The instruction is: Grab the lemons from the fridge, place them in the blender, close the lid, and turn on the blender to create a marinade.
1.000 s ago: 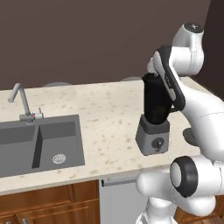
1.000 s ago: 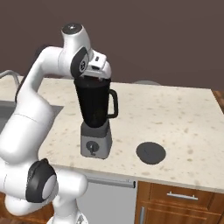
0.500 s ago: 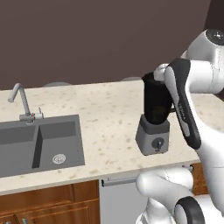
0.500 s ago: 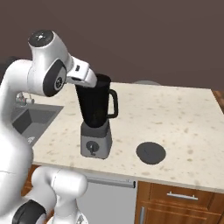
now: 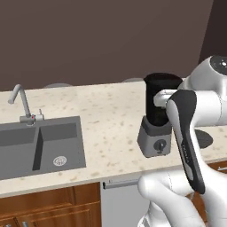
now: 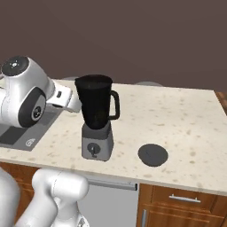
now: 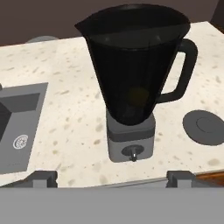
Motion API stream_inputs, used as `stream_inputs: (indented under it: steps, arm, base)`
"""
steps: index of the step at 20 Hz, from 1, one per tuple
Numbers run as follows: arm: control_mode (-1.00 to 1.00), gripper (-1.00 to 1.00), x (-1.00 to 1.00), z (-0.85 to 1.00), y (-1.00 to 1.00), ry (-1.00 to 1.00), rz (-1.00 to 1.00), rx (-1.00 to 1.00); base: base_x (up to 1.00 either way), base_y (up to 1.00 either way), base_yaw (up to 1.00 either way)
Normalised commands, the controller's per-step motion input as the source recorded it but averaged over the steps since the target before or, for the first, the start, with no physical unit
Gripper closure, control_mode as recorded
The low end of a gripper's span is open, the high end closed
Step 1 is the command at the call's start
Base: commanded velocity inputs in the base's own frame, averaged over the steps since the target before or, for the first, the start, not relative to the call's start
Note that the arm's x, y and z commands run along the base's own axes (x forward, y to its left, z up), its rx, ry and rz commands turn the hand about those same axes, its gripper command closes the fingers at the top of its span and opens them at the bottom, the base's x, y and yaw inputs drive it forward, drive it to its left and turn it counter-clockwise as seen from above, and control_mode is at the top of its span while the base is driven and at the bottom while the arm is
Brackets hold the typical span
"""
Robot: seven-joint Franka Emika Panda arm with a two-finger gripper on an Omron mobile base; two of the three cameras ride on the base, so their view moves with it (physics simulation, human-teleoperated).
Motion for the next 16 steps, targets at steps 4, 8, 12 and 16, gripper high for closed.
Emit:
stream_inputs:
  steps: [4, 8, 12, 16]
  arm:
    - [-1.0, -1.0, 0.0, -0.36, 0.31, 0.27, 0.0, 0.0]
    - [-1.0, -1.0, -0.25, -0.34, 0.13, 0.1, 0.0, 0.01]
    - [-1.0, -1.0, -0.89, -0.06, -0.03, -0.04, -0.05, 0.06]
    - [-1.0, -1.0, -0.16, -0.21, 0.06, 0.1, -0.01, 0.0]
  base:
    - [0.0, 0.0, 0.0]
    - [0.0, 0.0, 0.0]
    - [0.0, 0.0, 0.0]
    - [0.0, 0.0, 0.0]
